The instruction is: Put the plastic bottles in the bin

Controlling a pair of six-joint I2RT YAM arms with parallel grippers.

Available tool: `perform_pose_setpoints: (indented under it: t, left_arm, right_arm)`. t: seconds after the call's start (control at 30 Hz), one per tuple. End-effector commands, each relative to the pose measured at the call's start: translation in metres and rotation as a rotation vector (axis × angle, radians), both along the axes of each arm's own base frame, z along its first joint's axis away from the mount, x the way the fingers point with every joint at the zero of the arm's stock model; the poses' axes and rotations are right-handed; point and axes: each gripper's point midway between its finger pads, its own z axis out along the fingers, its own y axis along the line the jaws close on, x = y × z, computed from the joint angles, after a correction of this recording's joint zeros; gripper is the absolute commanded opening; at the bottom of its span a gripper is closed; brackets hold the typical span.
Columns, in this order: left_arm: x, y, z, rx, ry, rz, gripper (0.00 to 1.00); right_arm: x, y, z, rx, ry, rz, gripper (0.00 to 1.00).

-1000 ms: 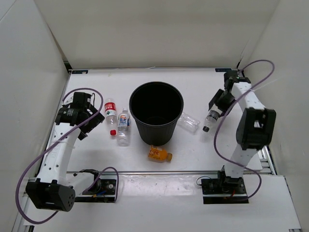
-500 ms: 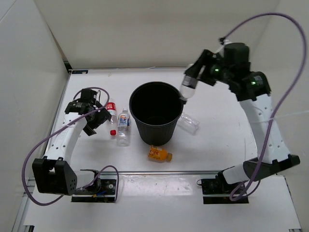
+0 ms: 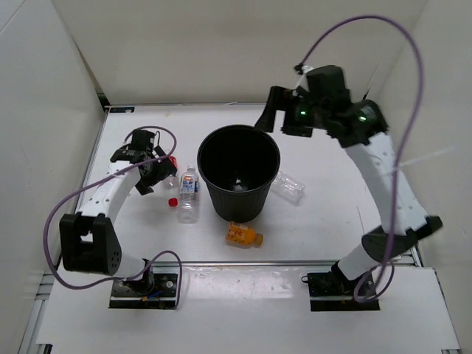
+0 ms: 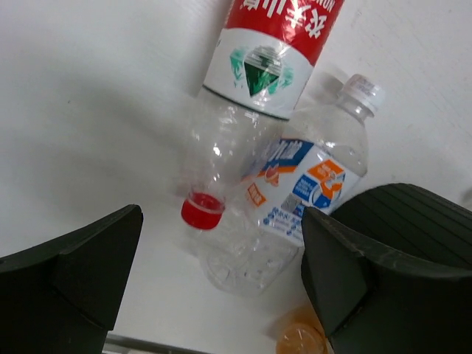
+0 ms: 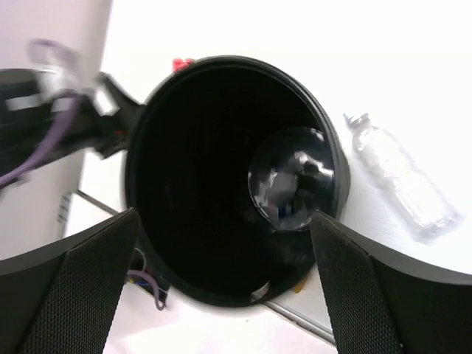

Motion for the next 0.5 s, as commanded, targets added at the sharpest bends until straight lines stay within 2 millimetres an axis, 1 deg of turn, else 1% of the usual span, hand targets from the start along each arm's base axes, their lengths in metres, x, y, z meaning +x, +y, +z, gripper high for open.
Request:
perform_pose_setpoints:
  t: [0.0,0.03,0.07,0.1,0.13,0.2,0.23,0.27,0.3,0.37,0.4,0.43,0.47]
  left_arm:
    - [0.022,-0.012,-0.013,0.003,-0.018,-0.101,1.00]
    - [0.028,-0.010,-0.025,0.023,0.021,-0.109,1.00]
    - [0.027,-0.007,-0.037,0.039,0.055,-0.116,1.00]
    - [0.031,-0.006,-0.042,0.051,0.072,-0.111,1.00]
    - [0.037,-0.001,-0.057,0.084,0.106,-0.108,1.00]
    - [0.044,0.000,-0.067,0.097,0.128,-0.113,1.00]
    - [0.046,0.006,-0.079,0.110,0.160,-0.101,1.00]
    - [0.053,0.005,-0.077,0.109,0.150,-0.100,0.96]
    - [0.057,0.004,-0.077,0.109,0.148,-0.100,0.83]
    - [0.062,0.008,-0.068,0.107,0.129,-0.088,0.69]
    - [0.059,0.008,-0.064,0.101,0.132,-0.073,0.62]
    - [0.058,0.011,-0.056,0.092,0.128,-0.046,0.53]
    - [0.063,0.016,-0.030,0.109,0.077,-0.008,0.52]
  right_arm:
    - [-0.031,-0.021,0.047,0.075,-0.124,0.032,1.00]
    - [-0.040,-0.019,0.042,0.077,-0.087,0.064,1.00]
    - [-0.044,-0.018,0.041,0.080,-0.073,0.079,1.00]
    - [-0.050,-0.018,0.043,0.087,-0.068,0.092,1.00]
    - [-0.053,-0.018,0.037,0.082,-0.046,0.103,1.00]
    - [-0.058,-0.018,0.039,0.085,-0.047,0.124,1.00]
    - [-0.060,-0.019,0.037,0.080,-0.039,0.124,1.00]
    - [-0.059,-0.019,0.037,0.075,-0.044,0.129,1.00]
    - [-0.061,-0.020,0.035,0.071,-0.037,0.129,1.00]
    - [-0.061,-0.023,0.036,0.059,-0.044,0.124,1.00]
    - [-0.060,-0.023,0.036,0.059,-0.044,0.124,1.00]
    - [-0.059,-0.024,0.036,0.054,-0.047,0.117,1.00]
    - [-0.059,-0.024,0.036,0.054,-0.047,0.116,1.00]
